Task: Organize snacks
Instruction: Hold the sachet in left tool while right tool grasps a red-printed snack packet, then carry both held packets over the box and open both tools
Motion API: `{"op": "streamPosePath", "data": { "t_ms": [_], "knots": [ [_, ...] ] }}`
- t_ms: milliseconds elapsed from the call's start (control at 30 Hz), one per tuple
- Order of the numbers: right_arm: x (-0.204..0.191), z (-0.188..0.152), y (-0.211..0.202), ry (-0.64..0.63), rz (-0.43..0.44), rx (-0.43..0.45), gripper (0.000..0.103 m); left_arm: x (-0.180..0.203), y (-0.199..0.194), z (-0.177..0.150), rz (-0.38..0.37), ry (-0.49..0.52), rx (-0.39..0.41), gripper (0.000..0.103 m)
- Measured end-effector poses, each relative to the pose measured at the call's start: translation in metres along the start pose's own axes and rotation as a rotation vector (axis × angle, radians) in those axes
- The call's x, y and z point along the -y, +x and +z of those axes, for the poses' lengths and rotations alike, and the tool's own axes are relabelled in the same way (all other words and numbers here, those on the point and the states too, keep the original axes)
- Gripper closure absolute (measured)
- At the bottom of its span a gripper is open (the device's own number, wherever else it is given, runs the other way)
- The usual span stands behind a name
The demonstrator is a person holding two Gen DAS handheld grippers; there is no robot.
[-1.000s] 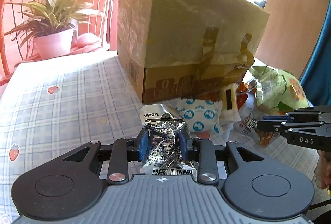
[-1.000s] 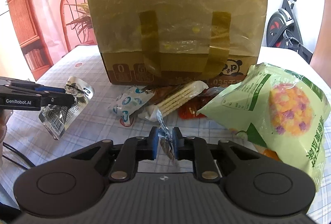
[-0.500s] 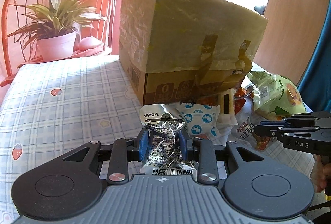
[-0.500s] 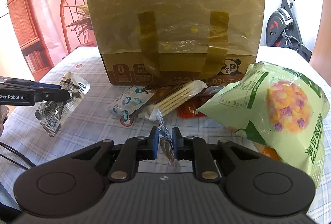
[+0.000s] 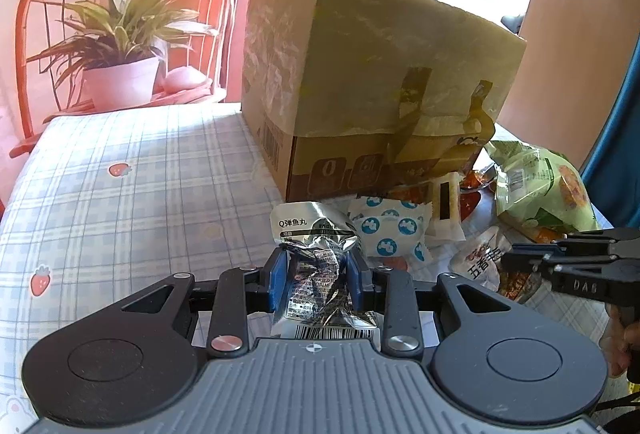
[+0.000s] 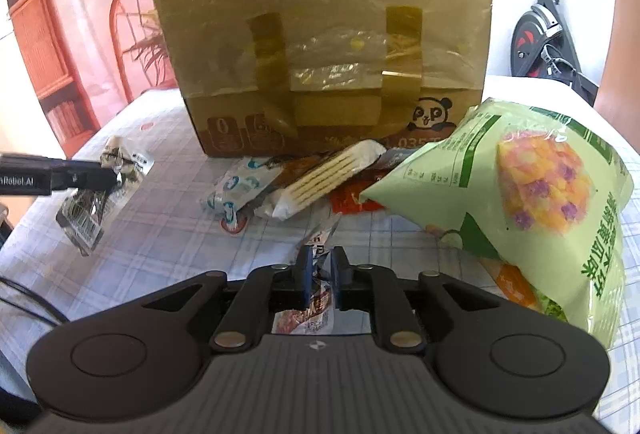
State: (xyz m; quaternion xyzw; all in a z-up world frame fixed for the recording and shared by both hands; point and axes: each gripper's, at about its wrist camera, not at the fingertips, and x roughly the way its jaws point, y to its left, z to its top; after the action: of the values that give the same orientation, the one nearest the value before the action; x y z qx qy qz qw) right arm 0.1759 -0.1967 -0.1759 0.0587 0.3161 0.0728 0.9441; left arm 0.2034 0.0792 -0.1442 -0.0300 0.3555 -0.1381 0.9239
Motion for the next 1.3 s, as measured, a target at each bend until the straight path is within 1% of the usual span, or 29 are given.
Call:
{"op": "streamPosePath", "data": {
  "t_ms": [67,133,200,267,367,433,467,500,600,633,667,700,767,900,1033,1167,1300],
  "knots": [
    [-0.001,-0.003,0.002,-0.016,-0.003,-0.019,0.071,-0.001,0.001,-0.001,-0.002,-0.004,-0.002,0.069],
    [-0.001,-0.006,0.007,-0.005,0.019,-0.04,0.064,0.0,0.002,-0.001,-0.002,-0.008,-0.006,0.069],
    [-0.003,-0.008,0.01,0.004,0.029,-0.053,0.061,0.0,0.003,-0.002,-0.004,-0.01,-0.011,0.069],
    [-0.005,-0.009,0.015,0.01,0.025,-0.075,0.048,0.0,0.004,-0.002,-0.006,-0.009,-0.015,0.069],
    [-0.009,-0.011,0.019,0.011,0.003,-0.085,0.038,-0.002,0.003,-0.001,-0.008,-0.01,-0.016,0.069],
    [-0.011,-0.012,0.023,0.016,0.005,-0.102,0.035,-0.002,0.004,-0.001,-0.009,-0.014,-0.018,0.069],
    [-0.012,-0.013,0.024,0.011,0.006,-0.098,0.03,-0.002,0.004,-0.001,-0.008,-0.015,-0.019,0.069],
    [-0.015,-0.014,0.025,0.0,0.007,-0.099,0.028,-0.002,0.005,-0.001,-0.007,-0.016,-0.019,0.069],
    [-0.024,-0.015,0.029,-0.051,-0.027,-0.097,0.028,-0.002,0.004,-0.002,-0.009,-0.018,-0.02,0.069],
    [-0.027,-0.015,0.03,-0.071,-0.04,-0.093,0.034,-0.001,0.004,-0.002,-0.009,-0.018,-0.02,0.069],
    [-0.028,-0.015,0.03,-0.088,-0.049,-0.087,0.048,-0.001,0.004,-0.002,-0.01,-0.019,-0.02,0.069],
    [-0.028,-0.014,0.029,-0.087,-0.043,-0.077,0.052,-0.001,0.004,-0.003,-0.01,-0.02,-0.019,0.069],
    [-0.026,-0.012,0.028,-0.062,-0.022,-0.071,0.063,-0.001,0.003,-0.003,-0.011,-0.022,-0.018,0.069],
    [-0.03,-0.01,0.022,-0.095,-0.025,-0.041,0.066,-0.002,0.002,-0.003,-0.013,-0.028,-0.015,0.069],
    [-0.032,-0.009,0.015,-0.085,-0.01,-0.012,0.067,-0.002,-0.001,-0.002,-0.02,-0.031,-0.006,0.069],
    [-0.032,-0.005,0.011,-0.073,-0.003,-0.005,0.067,-0.002,-0.003,0.0,-0.03,-0.04,0.005,0.069],
    [-0.03,0.003,0.001,-0.059,0.0,0.025,0.067,0.001,-0.006,0.007,-0.041,-0.026,0.016,0.069]
  ]
}}
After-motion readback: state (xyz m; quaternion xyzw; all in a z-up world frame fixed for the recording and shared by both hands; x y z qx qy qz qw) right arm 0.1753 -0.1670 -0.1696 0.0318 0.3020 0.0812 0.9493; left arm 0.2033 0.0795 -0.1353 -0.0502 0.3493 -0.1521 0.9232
